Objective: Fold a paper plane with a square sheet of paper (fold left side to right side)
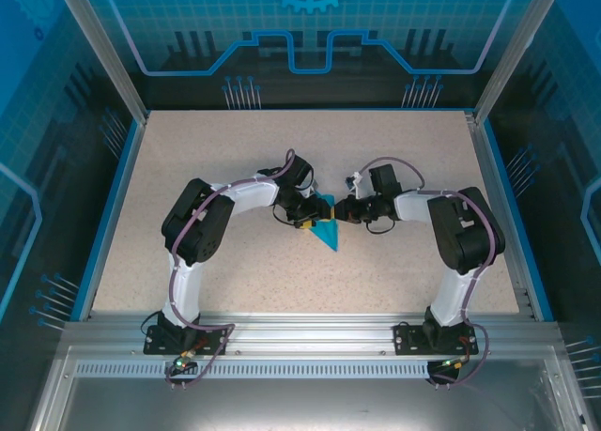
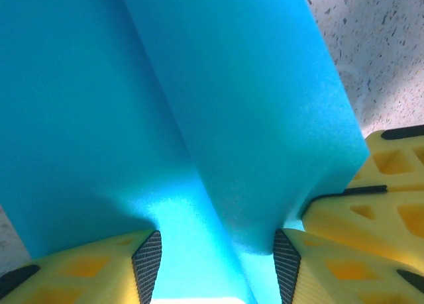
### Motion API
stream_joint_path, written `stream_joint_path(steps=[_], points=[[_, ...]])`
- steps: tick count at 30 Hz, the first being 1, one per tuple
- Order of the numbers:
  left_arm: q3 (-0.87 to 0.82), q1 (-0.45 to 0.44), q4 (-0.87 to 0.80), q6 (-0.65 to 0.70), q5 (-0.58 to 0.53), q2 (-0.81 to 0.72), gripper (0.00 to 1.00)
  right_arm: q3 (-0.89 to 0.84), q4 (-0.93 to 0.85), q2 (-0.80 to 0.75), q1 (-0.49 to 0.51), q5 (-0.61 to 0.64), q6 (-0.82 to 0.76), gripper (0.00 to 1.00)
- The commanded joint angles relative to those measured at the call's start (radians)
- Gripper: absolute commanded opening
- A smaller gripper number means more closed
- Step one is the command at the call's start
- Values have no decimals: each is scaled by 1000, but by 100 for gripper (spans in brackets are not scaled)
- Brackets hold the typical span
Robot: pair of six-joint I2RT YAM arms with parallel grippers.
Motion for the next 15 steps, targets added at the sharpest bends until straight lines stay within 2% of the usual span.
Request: stream_joint_path(steps=[1, 15], points=[[-5, -10, -49, -11, -57, 52, 54, 35, -45, 30, -15, 19, -39, 9], [-3, -10, -51, -11, -57, 56, 54, 30, -76, 25, -17, 12, -67, 10]])
